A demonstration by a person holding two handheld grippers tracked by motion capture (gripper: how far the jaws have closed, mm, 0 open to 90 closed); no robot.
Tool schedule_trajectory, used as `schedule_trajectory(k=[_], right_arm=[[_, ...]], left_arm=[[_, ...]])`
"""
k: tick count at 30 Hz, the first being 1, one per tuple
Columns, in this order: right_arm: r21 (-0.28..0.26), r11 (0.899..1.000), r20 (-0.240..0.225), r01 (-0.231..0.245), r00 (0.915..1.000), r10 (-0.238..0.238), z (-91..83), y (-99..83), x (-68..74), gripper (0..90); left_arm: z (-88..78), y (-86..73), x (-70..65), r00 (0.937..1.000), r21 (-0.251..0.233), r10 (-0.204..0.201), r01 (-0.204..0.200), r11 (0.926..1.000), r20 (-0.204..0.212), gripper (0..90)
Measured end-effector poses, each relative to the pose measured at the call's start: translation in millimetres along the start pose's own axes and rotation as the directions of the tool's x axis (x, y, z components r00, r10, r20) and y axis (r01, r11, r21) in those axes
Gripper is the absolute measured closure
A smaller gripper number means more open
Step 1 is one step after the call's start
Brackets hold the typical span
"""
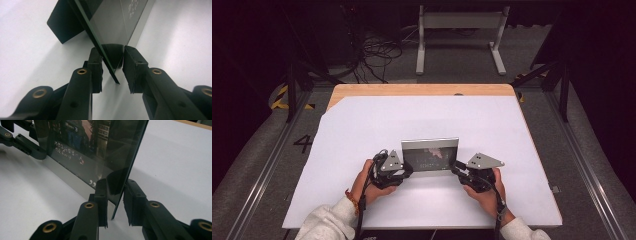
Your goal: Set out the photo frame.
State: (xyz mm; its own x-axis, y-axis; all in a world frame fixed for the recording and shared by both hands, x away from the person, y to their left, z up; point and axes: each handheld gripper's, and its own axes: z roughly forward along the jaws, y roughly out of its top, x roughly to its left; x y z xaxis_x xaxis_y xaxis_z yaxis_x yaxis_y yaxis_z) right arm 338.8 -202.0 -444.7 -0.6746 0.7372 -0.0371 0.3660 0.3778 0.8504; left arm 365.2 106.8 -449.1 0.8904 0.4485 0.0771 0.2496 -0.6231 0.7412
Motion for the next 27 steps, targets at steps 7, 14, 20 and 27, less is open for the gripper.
schedule_trajectory(k=[7, 14, 20, 27], right_arm=[[0.011, 1.000, 0.013, 0.011, 0.9998, -0.012, 0.7, -2.0, 2.9, 74.8], [0.021, 1.000, -0.005, 0.023, 0.9997, -0.023, 0.0, -3.9, 1.4, 77.3], [0.037, 0.998, -0.007, 0.053, 0.9986, -0.052, -1.9, -2.9, 0.0, 80.1], [0.039, 0.998, -0.007, 0.044, 0.9990, -0.044, -4.2, -4.7, -1.7, 83.1]], left_arm=[[0.4, 0.2, 0.4, 1.0000, 0.005, 0.006, -0.006, 1.0000, -0.002, 69.8], [-0.7, 0.9, 0.7, 0.9997, 0.013, 0.012, -0.012, 0.9998, -0.020, 69.7], [-1.1, 1.1, 0.9, 0.9994, 0.016, 0.022, -0.021, 0.9996, -0.025, 69.4], [-2.8, 2.2, 1.9, 0.9983, 0.021, 0.044, -0.043, 0.9989, -0.037, 68.6]])
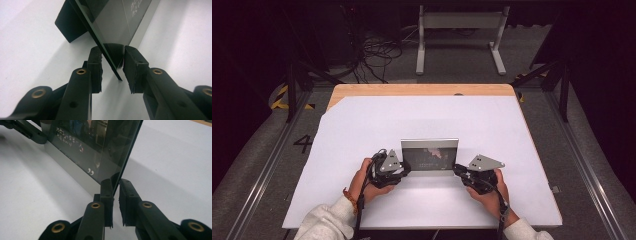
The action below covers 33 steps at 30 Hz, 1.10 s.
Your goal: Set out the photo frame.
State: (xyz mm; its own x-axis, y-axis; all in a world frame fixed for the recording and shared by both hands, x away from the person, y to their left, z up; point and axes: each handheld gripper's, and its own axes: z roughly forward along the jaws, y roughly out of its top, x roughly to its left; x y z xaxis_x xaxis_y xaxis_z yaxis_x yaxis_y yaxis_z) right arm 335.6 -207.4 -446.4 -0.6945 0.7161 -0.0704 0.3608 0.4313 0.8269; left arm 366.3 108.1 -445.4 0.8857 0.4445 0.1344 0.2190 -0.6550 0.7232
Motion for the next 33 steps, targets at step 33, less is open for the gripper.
schedule_trajectory(k=[33], right_arm=[[0.000, 0.999, 0.003, 0.033, 0.9995, -0.033, -3.5, -2.3, 1.1, 86.4]], left_arm=[[3.6, -2.5, 2.1, 0.9999, 0.004, 0.010, -0.010, 0.9999, -0.011, 71.2]])
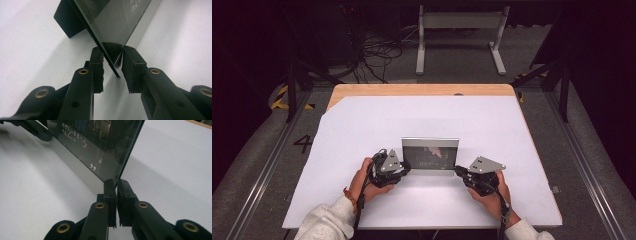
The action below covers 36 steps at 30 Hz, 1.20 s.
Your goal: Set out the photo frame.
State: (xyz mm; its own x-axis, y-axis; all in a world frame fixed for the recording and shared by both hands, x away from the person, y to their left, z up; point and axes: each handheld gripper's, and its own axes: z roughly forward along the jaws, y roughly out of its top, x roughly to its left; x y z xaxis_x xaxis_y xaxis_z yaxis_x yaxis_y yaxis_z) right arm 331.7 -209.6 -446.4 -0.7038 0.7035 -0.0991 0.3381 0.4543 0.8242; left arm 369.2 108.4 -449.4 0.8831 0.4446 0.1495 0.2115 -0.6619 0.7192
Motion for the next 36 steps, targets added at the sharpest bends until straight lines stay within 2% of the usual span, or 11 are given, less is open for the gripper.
schedule_trajectory(k=[13, 23, 30, 32, 36], right_arm=[[0.009, 0.999, 0.007, 0.051, 0.9987, -0.051, -1.2, 1.0, 3.1, 84.6], [0.023, 0.998, 0.021, 0.054, 0.9983, -0.054, -5.0, 1.1, 1.4, 82.8], [0.037, 0.996, 0.030, 0.085, 0.9959, -0.086, -9.4, 3.0, 2.3, 78.4], [0.040, 0.995, 0.033, 0.095, 0.9948, -0.097, -10.1, 4.1, 3.1, 74.4], [0.039, 0.995, 0.036, 0.090, 0.9951, -0.091, -11.6, 4.1, 2.5, 70.3]], left_arm=[[-1.0, -0.6, -0.9, 1.0000, 0.002, -0.002, 0.002, 1.0000, -0.005, 71.9], [-4.6, -3.5, 0.1, 1.0000, 0.010, -0.001, 0.001, 0.9999, -0.008, 72.7], [-14.0, -8.4, 0.2, 0.9999, -0.006, -0.010, 0.010, 0.9999, -0.014, 70.7], [-16.8, -9.4, 0.9, 0.9997, -0.019, -0.018, 0.018, 0.9997, -0.014, 69.3], [-22.7, -11.9, 1.4, 0.9996, -0.028, -0.022, 0.022, 0.9994, -0.019, 66.6]])
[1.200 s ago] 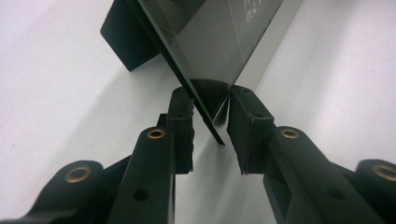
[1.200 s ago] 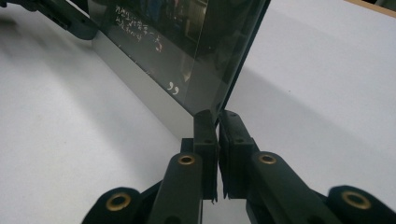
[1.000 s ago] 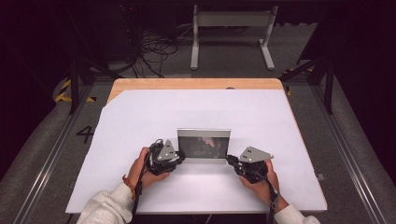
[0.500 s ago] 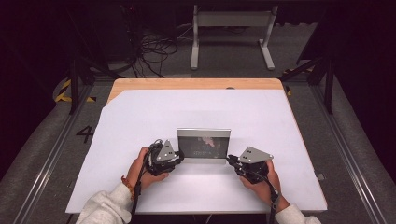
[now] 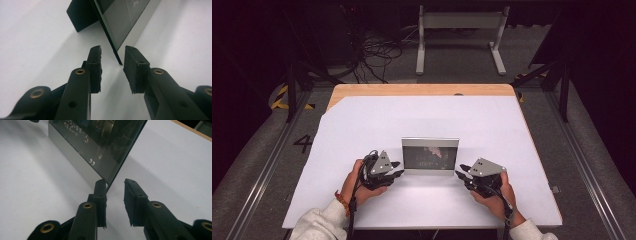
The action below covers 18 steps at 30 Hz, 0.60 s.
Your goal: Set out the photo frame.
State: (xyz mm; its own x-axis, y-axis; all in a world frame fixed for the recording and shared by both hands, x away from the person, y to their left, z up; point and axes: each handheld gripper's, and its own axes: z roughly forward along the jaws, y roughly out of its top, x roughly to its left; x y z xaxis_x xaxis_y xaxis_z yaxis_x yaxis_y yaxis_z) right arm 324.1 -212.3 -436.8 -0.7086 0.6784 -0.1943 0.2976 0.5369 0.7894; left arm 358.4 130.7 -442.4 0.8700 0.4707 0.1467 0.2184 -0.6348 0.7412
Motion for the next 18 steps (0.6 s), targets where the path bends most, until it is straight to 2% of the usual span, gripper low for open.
schedule_trajectory(k=[9, 18], right_arm=[[0.003, 1.000, 0.005, 0.002, 1.0000, -0.002, -5.5, -3.6, -2.4, 57.6], [0.000, 1.000, 0.005, 0.013, 0.9999, -0.013, -14.4, -8.2, -4.8, 54.2]], left_arm=[[-9.8, -9.2, -1.0, 0.9997, -0.009, -0.013, 0.013, 0.9999, -0.021, 55.7], [-20.0, -20.6, -2.0, 0.9986, -0.027, -0.039, 0.039, 0.9989, -0.035, 43.5]])
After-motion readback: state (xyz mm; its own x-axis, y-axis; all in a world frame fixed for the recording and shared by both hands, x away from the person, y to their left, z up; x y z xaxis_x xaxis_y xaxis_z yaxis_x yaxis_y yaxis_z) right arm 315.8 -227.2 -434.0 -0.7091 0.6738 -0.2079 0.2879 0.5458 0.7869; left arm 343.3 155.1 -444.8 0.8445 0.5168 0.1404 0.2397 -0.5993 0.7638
